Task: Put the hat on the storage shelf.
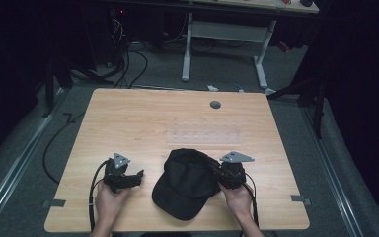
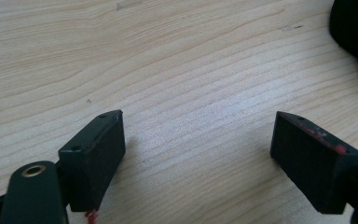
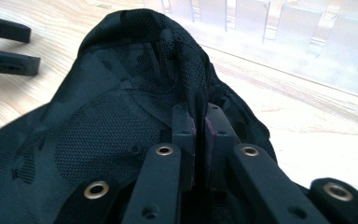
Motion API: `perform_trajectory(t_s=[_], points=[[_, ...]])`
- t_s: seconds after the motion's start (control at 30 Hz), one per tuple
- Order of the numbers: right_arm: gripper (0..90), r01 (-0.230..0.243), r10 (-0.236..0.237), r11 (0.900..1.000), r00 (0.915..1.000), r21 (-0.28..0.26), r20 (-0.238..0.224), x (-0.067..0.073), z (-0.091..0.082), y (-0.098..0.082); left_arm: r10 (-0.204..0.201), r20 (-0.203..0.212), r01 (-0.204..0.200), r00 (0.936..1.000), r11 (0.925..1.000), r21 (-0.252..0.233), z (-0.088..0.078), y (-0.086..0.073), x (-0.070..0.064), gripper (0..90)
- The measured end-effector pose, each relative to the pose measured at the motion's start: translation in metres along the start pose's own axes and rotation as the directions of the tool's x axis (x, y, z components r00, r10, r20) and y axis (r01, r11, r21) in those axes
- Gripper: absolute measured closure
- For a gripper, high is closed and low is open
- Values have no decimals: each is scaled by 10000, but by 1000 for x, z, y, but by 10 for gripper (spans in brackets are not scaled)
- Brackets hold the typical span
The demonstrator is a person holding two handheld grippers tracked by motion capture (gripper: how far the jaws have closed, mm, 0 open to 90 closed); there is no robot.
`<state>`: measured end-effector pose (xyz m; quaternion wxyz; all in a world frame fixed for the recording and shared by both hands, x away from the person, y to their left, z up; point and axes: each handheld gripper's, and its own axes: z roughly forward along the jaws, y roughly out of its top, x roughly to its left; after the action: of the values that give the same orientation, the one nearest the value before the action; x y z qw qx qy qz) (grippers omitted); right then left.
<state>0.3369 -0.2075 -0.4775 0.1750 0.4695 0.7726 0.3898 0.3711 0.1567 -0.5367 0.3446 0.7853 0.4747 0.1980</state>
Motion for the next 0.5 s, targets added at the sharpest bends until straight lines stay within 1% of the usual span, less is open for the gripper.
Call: perform_trajectory(t_s=[0.2, 0.3, 0.4, 0.5], points=[[857, -141, 136, 9998, 9992, -139, -367, -4, -4, 1, -66, -40, 66, 10000, 10000, 19, 0, 0, -1, 179], [858, -38, 26, 9997, 9987, -245, -507, -4, -6, 2, -75, -74, 75, 9999, 10000, -2, -1, -1, -2, 179], [859, -69, 43, 9993, 9977, -368, -682, -5, -9, 3, -41, -15, 41, 10000, 10000, -5, -1, -1, -2, 179], [860, 26, -67, 9986, 9968, -520, -791, -6, -13, 5, 3, 49, -3, 10000, 10000, 10, -2, -2, -2, 180]])
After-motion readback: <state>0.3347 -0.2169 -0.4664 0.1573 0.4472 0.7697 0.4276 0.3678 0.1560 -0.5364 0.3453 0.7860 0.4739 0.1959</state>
